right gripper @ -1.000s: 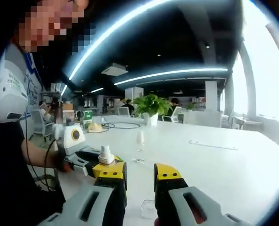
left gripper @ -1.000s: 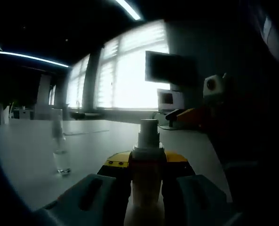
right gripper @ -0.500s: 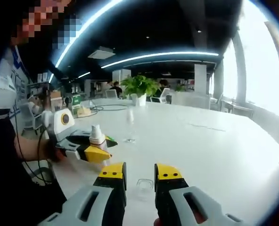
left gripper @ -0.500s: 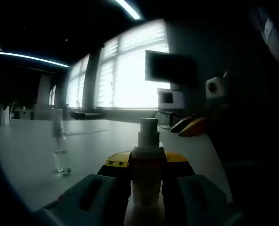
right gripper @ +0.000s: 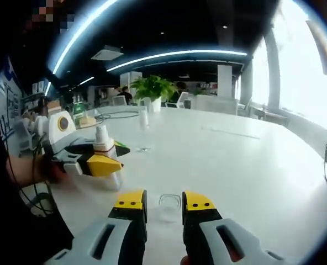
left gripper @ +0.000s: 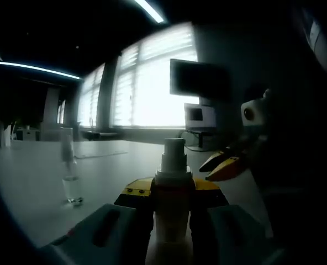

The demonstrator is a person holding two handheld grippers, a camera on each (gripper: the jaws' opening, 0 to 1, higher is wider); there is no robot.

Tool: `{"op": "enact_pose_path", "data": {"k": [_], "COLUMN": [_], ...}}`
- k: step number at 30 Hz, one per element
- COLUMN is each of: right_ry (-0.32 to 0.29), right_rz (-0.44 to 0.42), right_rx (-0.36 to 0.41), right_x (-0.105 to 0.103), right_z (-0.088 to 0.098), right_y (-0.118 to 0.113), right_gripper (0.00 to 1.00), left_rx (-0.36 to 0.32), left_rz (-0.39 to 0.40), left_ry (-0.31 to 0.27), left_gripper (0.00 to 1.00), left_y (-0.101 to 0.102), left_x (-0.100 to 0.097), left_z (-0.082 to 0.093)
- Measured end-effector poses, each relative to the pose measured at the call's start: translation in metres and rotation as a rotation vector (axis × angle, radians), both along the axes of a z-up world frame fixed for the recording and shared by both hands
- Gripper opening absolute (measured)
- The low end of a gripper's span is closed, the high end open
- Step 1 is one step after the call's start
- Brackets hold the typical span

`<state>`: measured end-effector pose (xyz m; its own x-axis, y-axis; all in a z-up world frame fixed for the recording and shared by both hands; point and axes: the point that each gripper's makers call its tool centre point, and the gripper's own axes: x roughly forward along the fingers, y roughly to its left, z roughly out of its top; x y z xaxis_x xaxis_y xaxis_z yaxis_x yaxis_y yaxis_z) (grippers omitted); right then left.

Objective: Clamp pump bottle remove cover press pump head put on cover

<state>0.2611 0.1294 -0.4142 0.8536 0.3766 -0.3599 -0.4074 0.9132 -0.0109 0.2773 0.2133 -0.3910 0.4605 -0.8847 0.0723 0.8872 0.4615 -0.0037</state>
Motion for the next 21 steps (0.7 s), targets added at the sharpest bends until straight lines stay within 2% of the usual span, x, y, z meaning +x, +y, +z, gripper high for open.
{"op": "enact_pose_path", "data": {"k": [15,21], "right_ry": [0.02,0.021], "right_rz": [-0.028,-0.063], "right_rx": [0.017,0.063], "right_x": [0.0,0.0], "right_z": [-0.018,-0.021], "right_y": [-0.005,-0.006], "right_gripper": [0.18,0.17], "left_rx": [0.003,0.004], "left_rz": [0.001,0.002], "left_ry": [0.002,0.003], "left_gripper": [0.15,0.15], "left_y": [0.0,-0.001], "left_x": [0.0,0.0], "left_z": [-0.001,-0.002]}}
